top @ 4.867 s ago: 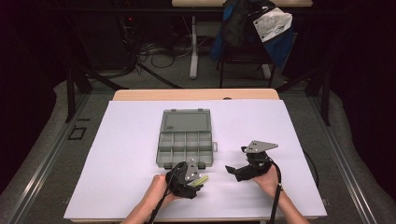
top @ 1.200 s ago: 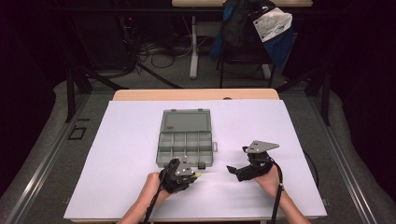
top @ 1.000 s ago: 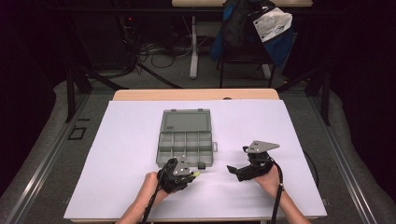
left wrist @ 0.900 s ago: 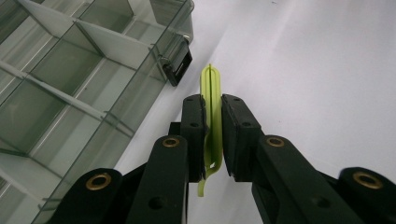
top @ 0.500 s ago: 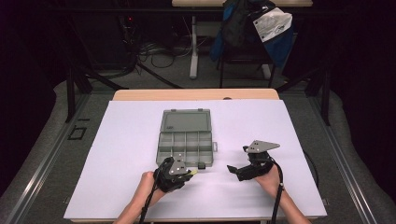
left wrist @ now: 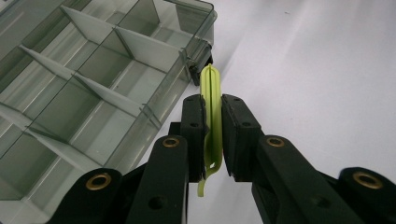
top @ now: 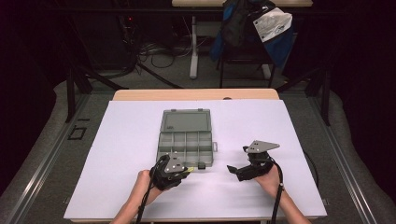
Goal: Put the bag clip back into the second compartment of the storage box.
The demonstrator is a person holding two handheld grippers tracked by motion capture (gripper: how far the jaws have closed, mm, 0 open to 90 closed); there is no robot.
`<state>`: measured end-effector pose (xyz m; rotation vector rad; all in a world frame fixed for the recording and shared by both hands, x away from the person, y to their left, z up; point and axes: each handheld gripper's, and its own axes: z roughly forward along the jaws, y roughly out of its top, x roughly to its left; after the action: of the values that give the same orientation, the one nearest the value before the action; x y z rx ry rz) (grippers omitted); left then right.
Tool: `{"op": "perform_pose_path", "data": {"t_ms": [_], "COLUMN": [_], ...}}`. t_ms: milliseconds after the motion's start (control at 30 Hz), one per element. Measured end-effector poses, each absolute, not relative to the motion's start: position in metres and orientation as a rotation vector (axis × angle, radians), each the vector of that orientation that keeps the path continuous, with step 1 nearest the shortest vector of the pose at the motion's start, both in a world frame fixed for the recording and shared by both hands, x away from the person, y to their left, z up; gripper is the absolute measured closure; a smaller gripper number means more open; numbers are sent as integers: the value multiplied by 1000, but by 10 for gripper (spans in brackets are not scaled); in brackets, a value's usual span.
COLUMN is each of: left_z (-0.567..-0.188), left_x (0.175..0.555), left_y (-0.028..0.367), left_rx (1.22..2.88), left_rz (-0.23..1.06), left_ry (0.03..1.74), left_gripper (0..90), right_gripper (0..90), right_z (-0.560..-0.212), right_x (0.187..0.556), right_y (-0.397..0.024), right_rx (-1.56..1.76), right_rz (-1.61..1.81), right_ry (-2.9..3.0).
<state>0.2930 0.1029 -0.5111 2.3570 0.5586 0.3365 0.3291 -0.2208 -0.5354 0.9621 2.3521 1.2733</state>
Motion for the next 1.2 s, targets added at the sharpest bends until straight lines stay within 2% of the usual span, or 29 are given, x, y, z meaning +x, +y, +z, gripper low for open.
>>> {"op": "perform_pose_path", "data": {"t_ms": [1200], "left_z": [-502], "left_x": [305], "left_y": [123], "left_rx": [2317], "left_rz": [388], "left_ry": [642], "left_gripper": [793], "right_gripper": [0], "right_z": [-535], "right_x": [331], "right_y": [-220], "right_rx": [947], "right_rz": [1257], "right_ry": [2338]}}
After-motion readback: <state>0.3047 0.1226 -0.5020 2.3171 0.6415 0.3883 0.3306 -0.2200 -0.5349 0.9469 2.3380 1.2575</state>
